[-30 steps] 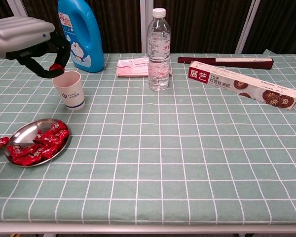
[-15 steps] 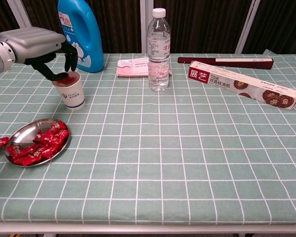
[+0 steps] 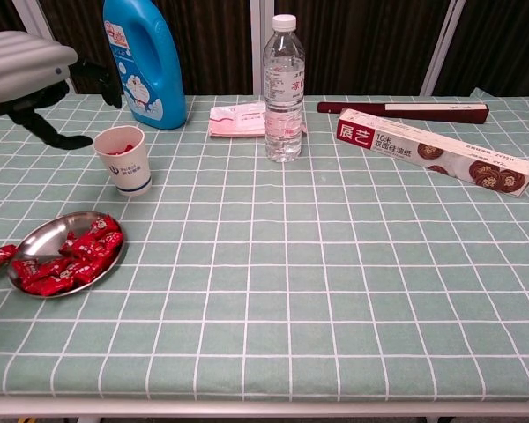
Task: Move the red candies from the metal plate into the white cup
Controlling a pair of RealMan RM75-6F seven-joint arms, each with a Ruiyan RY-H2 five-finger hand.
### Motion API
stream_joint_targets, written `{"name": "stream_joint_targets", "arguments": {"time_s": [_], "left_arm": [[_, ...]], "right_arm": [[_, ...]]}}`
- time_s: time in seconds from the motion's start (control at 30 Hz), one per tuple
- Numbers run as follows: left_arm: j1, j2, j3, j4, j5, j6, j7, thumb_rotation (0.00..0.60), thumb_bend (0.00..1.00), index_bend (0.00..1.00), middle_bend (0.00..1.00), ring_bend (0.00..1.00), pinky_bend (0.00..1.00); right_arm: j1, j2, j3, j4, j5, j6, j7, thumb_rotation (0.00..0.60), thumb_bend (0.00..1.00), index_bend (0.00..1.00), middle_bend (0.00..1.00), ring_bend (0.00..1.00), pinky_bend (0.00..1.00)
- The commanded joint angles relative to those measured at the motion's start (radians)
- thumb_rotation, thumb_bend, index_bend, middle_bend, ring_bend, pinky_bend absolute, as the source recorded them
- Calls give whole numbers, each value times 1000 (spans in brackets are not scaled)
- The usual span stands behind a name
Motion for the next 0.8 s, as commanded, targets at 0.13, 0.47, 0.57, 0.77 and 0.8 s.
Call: {"name": "stream_joint_targets", "arguments": {"time_s": [0.13,0.47,0.57,0.77,0.8], "left_arm": [[52,27,110,-55,128,42,-36,600,288,438,455,880,1000],[35,-49,141,17,94,-88,55,600,290,440,457,880,1000],[38,-58,146,24,83,-102,81,600,290,439,458,879,1000],[52,-61,156,10,79,-101,107,600,289,440,458,879,1000],[53,-63,158,11,81,-101,109,600,289,440,458,879,1000]], "right_arm": [[2,-1,0,-7,-5,1,-8,600,114,59,136,5,295],[-4,6,-2,-17,0,6,-14,600,113,59,136,5,295],[-5,7,-2,-19,1,7,-15,600,114,59,136,5,296],[-3,7,-2,-25,-1,5,-23,600,113,59,136,5,296],[-2,8,-2,-26,-1,5,-24,600,114,59,136,5,296]]}}
